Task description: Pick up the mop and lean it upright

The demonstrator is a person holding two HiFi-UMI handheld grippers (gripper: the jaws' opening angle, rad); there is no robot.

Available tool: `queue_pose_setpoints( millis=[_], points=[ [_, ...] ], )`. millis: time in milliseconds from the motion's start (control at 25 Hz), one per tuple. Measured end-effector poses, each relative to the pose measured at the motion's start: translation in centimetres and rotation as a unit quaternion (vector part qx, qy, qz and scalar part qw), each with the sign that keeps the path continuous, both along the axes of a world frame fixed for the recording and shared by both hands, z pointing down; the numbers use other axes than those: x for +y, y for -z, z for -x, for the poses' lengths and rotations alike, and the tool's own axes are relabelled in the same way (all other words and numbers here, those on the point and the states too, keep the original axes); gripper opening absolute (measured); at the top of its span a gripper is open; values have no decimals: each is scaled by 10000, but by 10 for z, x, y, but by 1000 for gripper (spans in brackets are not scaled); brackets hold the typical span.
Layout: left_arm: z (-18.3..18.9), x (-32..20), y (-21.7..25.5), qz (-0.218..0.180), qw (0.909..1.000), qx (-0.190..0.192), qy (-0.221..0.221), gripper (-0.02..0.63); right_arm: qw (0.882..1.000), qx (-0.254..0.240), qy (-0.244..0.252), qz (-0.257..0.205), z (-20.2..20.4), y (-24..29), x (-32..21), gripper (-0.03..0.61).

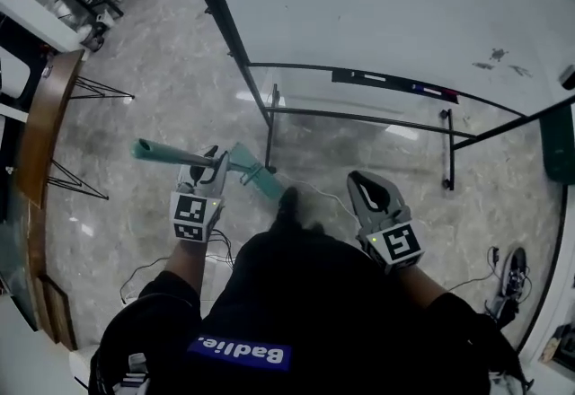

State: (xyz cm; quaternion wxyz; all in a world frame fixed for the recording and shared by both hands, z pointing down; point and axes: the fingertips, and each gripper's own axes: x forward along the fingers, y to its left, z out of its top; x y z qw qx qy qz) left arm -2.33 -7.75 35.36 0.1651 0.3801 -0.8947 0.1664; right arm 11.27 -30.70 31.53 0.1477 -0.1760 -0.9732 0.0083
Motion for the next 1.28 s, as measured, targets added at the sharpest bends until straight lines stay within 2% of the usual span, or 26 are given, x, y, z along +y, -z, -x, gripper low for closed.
queue_pose_setpoints(
  millis=[120, 280, 440, 720, 1080, 1280],
  points=[
    [-26, -9, 41, -330, 9992, -205, -52, 106, 9999, 42, 144, 83, -12, 1, 10, 23],
    [-54, -21, 89, -710, 9962, -442, -254, 106, 9993, -194, 313, 100, -11, 17, 22, 23],
    [-84, -28, 117, -1059, 9919, -435, -544, 106, 9993, -233, 288, 85, -12, 24, 32, 23],
    [-110, -20, 139, -1435, 9845, -195, -990, 103, 9988, -168, 461, 64, -4, 24, 84, 21],
    [-115, 11, 145, -1419, 9827, -410, -1118, 104, 9970, -268, 728, 42, 9, 34, 139, 23],
    [-107, 46, 147, -1352, 9853, -514, -909, 104, 9945, -300, 1004, 59, 27, 34, 175, 23]
  ],
)
